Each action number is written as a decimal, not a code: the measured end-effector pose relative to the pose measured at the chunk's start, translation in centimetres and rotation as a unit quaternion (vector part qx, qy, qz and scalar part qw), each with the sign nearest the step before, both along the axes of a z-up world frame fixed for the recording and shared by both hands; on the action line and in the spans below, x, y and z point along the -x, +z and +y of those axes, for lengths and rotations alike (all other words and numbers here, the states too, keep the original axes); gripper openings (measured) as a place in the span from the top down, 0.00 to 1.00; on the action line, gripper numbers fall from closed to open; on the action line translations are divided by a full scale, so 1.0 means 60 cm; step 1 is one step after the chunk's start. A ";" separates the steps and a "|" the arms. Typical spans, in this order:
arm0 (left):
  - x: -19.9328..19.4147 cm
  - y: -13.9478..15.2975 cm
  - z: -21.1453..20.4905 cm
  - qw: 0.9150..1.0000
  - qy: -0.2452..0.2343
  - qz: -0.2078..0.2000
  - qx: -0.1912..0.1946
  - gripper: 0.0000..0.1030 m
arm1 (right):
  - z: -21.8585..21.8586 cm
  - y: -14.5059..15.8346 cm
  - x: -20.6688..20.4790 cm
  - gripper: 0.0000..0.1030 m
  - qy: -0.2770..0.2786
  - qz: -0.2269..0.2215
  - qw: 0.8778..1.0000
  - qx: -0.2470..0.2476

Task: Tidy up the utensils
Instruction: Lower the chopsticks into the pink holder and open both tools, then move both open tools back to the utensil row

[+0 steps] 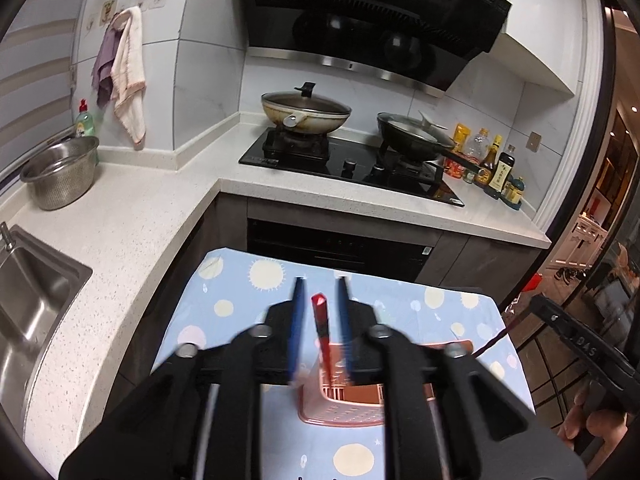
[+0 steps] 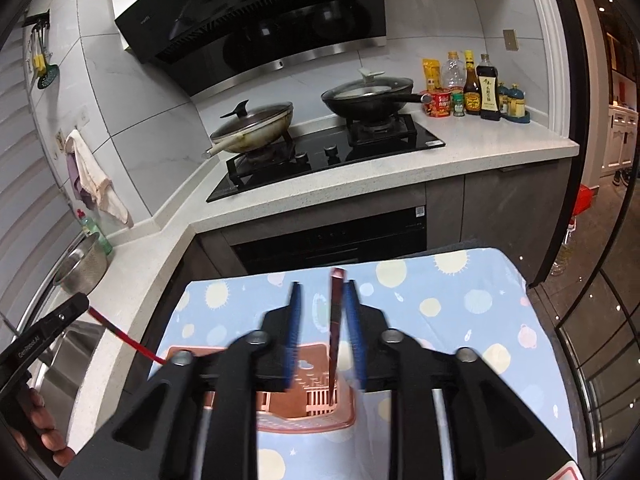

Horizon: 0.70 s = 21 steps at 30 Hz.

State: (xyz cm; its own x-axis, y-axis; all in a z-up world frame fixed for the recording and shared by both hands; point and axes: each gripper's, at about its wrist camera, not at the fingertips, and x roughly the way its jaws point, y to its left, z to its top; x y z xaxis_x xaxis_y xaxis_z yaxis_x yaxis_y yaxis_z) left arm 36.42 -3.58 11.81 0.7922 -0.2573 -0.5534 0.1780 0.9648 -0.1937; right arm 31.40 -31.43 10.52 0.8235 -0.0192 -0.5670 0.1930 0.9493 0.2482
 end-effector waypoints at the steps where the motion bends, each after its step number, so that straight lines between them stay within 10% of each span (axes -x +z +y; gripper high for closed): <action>1: 0.002 0.001 0.003 1.000 0.007 -0.001 0.001 0.64 | 0.001 0.003 0.004 0.68 -0.001 -0.003 1.000 0.004; 8: 0.043 0.014 0.032 1.000 0.028 -0.009 -0.001 0.41 | 0.007 0.031 0.066 0.66 -0.002 -0.021 1.000 0.024; 21: 0.197 -0.035 0.074 0.999 0.027 0.029 -0.011 0.39 | 0.033 -0.026 0.247 0.59 0.001 0.021 0.999 0.030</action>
State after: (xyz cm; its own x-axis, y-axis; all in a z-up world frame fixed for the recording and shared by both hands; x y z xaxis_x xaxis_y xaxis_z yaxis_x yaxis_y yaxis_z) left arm 24.61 0.85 9.70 0.7712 -0.2030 -0.6034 0.1150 0.9766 -0.1816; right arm 16.60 -29.45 8.95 0.7989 -0.0514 -0.5992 0.1995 0.9626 0.1834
